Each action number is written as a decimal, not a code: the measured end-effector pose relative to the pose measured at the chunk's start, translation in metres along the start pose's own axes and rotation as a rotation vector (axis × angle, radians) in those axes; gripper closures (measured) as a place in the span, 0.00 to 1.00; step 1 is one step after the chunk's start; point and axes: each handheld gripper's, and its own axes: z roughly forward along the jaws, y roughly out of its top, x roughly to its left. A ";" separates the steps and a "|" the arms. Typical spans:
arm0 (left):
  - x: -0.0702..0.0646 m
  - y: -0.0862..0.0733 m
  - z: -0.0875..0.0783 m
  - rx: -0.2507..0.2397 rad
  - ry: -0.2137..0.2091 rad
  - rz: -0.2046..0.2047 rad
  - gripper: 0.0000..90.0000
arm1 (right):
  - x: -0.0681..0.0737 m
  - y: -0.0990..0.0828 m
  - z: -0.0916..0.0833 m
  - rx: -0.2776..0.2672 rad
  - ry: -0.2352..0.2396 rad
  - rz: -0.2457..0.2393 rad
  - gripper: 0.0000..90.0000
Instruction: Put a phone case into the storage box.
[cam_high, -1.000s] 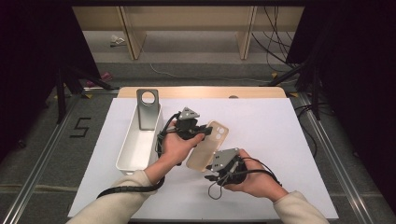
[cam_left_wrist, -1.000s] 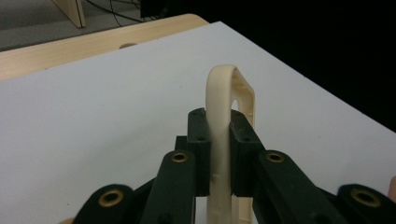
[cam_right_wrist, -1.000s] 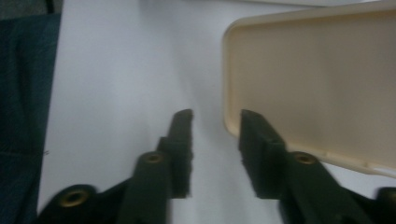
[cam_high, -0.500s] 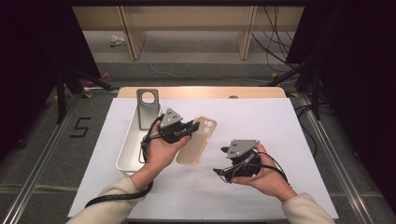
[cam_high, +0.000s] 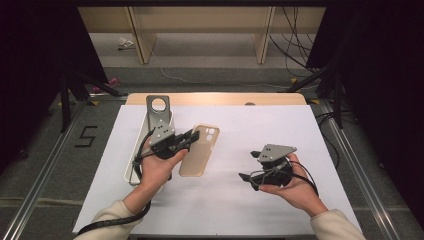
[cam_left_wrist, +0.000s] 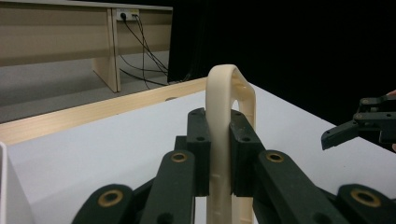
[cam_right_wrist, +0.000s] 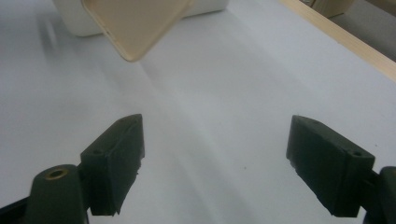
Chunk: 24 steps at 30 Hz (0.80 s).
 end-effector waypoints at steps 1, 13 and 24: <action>0.001 0.000 -0.001 -0.004 0.001 -0.002 0.90 | -0.002 -0.002 -0.002 -0.003 -0.005 0.012 0.22; 0.008 0.005 -0.009 -0.039 0.006 -0.006 0.90 | -0.009 -0.009 -0.011 -0.029 -0.047 0.060 0.19; 0.016 0.018 -0.017 -0.086 0.018 -0.012 0.90 | -0.010 -0.012 -0.013 -0.033 -0.057 0.079 0.19</action>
